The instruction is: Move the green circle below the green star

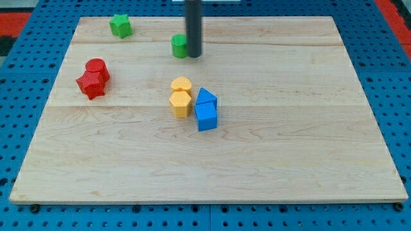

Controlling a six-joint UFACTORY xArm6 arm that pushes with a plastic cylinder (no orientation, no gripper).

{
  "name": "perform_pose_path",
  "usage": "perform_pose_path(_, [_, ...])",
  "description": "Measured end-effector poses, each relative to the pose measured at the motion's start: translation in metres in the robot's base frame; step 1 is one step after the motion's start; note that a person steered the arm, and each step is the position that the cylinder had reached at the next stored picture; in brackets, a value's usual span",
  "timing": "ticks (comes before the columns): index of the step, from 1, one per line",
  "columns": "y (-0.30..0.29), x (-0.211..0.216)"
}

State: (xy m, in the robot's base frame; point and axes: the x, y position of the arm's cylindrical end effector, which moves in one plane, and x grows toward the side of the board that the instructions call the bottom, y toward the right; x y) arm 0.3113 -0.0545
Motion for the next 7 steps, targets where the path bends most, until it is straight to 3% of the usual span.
perform_pose_path(1, [-0.046, -0.035])
perform_pose_path(2, [-0.04, -0.052])
perform_pose_path(3, [-0.015, -0.034])
perform_pose_path(6, [0.014, -0.098])
perform_pose_path(7, [-0.032, -0.098])
